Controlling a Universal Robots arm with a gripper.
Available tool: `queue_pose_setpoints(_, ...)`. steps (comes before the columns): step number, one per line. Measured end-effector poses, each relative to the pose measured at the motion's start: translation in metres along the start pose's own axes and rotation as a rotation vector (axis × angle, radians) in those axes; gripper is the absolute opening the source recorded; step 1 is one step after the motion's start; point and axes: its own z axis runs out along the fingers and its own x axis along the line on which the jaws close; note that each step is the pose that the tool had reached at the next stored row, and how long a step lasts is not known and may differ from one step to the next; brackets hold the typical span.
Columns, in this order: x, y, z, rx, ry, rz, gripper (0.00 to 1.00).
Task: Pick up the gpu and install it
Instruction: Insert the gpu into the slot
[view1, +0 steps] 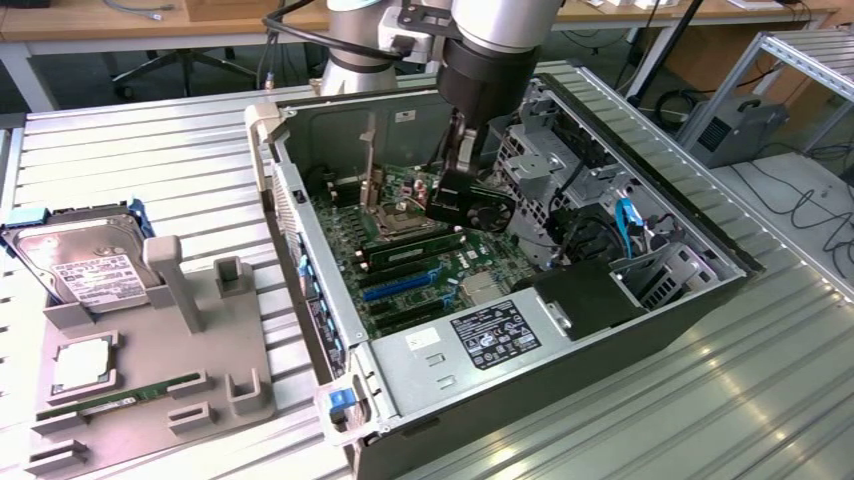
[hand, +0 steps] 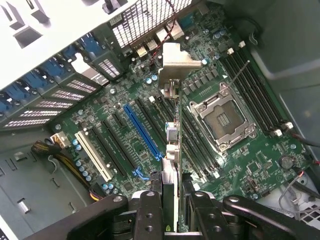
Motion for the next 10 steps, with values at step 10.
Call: queue_pose_setpoints(10, 0.0000, 0.0000, 0.0003, -0.0006, 0.0008, -0.026, 0.26)
